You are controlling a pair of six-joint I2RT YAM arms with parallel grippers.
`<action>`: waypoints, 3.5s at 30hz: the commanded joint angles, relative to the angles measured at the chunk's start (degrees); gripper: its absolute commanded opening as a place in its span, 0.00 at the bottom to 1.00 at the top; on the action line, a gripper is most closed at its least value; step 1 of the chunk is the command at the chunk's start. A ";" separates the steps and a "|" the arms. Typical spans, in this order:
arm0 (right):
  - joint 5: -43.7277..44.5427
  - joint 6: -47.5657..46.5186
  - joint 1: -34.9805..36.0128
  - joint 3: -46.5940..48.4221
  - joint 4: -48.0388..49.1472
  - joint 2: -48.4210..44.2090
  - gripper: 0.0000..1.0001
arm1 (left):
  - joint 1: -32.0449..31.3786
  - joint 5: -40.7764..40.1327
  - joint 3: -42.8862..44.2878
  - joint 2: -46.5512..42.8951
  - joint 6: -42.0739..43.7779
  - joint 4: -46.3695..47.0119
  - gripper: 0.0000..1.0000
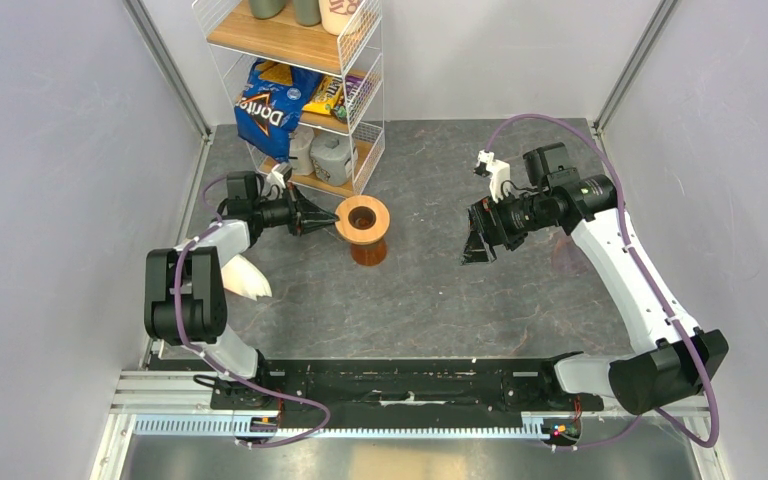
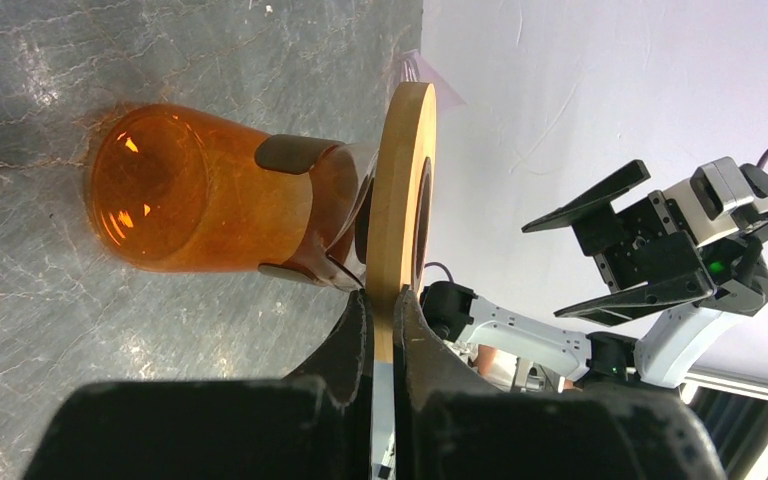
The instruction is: Place the coffee filter in the dripper
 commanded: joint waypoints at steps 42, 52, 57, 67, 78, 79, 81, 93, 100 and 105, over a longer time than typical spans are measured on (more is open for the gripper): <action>-1.03 0.17 -0.32 1.15 -0.18 -0.91 0.97 | -1.01 -3.61 4.17 1.14 8.28 -7.56 0.51; -0.36 -0.53 -0.37 1.35 -0.71 -1.43 0.97 | 0.66 -3.98 4.44 -8.60 25.09 -25.33 0.54; -0.81 -0.35 -0.34 0.55 -0.48 -1.61 0.97 | -0.01 -4.03 1.31 -10.96 25.16 -25.99 0.46; -1.09 0.09 -0.27 0.63 0.07 -1.33 0.97 | -1.77 -5.07 2.01 -7.85 22.46 -21.90 0.36; -0.75 -0.08 -0.36 0.43 0.00 -1.59 0.97 | -6.12 -5.75 3.46 -5.12 18.16 -16.12 0.34; -0.74 -0.09 -0.37 0.33 0.02 -1.62 0.97 | -6.32 -5.76 3.60 -4.93 17.88 -15.90 0.34; -0.74 -0.17 -0.33 0.28 -0.07 -1.62 0.97 | -6.55 -5.84 3.73 -4.76 17.86 -15.90 0.33; 2.15 -2.37 -1.21 2.26 -3.64 -2.57 0.97 | -4.33 -6.66 4.44 -9.97 29.09 -31.30 0.67; 4.60 -5.95 -6.01 5.08 -11.80 -4.13 0.97 | 0.38 -7.89 6.26 -20.64 43.23 -46.43 0.91; 7.67 -7.05 -11.96 8.36 -16.63 -3.11 0.97 | -0.93 -9.81 8.41 -26.39 48.67 -46.58 0.91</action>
